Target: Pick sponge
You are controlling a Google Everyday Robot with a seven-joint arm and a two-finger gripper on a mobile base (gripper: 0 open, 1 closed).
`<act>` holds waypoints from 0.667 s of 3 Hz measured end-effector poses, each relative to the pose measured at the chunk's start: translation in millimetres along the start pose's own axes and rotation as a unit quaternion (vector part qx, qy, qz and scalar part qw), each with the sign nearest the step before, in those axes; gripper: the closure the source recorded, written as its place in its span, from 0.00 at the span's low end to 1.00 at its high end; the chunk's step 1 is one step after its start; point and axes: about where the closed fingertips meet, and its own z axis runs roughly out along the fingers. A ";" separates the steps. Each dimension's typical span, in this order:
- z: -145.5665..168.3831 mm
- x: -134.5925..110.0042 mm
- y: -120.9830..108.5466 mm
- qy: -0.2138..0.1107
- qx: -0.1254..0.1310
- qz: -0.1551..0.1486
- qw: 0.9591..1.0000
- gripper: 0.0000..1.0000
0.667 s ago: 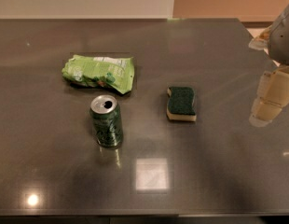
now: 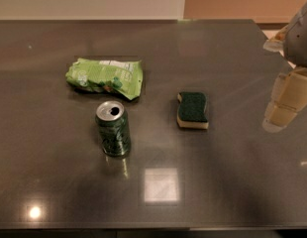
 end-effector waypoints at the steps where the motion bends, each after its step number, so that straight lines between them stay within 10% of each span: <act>1: 18.3 -4.0 -10.4 -0.016 -0.016 0.021 1.000 0.00; 2: 48.4 -9.6 -20.9 -0.035 -0.028 0.046 0.998 0.00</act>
Offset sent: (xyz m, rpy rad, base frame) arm 0.0592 0.0161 -0.0654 0.1676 0.0629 -0.0986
